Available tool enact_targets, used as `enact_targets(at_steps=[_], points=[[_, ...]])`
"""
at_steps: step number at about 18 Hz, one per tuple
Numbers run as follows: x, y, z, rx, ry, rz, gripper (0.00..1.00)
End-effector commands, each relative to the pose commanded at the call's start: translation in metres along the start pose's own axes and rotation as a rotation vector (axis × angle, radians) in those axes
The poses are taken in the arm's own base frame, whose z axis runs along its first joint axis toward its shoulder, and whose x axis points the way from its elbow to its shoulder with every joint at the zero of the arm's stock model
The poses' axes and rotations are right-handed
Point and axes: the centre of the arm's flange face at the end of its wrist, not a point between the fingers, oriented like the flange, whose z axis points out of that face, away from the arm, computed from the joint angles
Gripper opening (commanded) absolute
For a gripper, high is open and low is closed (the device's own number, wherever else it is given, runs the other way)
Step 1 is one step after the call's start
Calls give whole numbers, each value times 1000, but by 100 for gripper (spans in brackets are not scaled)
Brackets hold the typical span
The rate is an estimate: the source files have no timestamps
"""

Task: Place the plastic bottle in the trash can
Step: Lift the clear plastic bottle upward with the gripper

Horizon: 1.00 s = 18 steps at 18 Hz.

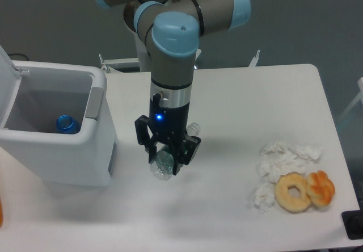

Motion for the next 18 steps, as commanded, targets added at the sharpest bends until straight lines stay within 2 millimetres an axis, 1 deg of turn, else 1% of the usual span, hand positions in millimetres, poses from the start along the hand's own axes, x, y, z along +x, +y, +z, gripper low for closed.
enact_targets(at_steps=[2,4,6,7,9,11,12,16,18], points=[[1,0,2,-2,1,1,64],[-3,-2,-4,6,-7,-5,64],[-3,-3,-4,21,6,-8,64],[-6,-1,-6,31,10,-15,64],[-14,2,-14,56,12,-30,64],[-19,-2,-22,98,27,-61,64],[-26,-1,-27,114,27,-85,64],[-36,3,-33,134,26,-108,64],[-42,6,-49,178,31,-120,64]])
